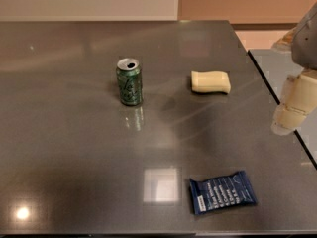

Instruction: Move sponge near green can

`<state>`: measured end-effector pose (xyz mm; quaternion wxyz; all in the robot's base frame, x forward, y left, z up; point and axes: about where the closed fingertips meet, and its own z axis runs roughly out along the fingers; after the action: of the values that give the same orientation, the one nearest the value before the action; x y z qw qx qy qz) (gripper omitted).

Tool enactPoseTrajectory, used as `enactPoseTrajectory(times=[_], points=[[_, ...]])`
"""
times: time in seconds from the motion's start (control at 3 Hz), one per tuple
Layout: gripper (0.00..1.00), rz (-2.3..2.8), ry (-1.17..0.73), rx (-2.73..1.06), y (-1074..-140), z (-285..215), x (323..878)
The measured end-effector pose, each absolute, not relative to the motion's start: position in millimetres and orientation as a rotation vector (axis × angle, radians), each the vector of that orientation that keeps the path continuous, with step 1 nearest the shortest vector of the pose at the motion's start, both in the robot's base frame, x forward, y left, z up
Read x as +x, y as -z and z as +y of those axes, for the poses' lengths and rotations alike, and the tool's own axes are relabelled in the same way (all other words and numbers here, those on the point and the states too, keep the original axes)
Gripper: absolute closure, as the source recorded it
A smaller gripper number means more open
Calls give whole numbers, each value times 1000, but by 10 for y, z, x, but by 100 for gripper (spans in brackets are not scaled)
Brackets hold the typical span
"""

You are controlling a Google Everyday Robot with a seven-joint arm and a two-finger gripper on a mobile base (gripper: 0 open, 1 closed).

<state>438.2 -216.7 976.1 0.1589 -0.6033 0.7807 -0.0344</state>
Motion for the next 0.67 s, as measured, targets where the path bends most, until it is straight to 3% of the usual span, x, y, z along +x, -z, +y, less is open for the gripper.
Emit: enactPoseTrajectory(times=[0.67], points=[[0, 2207, 83, -1713, -9664, -2140, 4633]])
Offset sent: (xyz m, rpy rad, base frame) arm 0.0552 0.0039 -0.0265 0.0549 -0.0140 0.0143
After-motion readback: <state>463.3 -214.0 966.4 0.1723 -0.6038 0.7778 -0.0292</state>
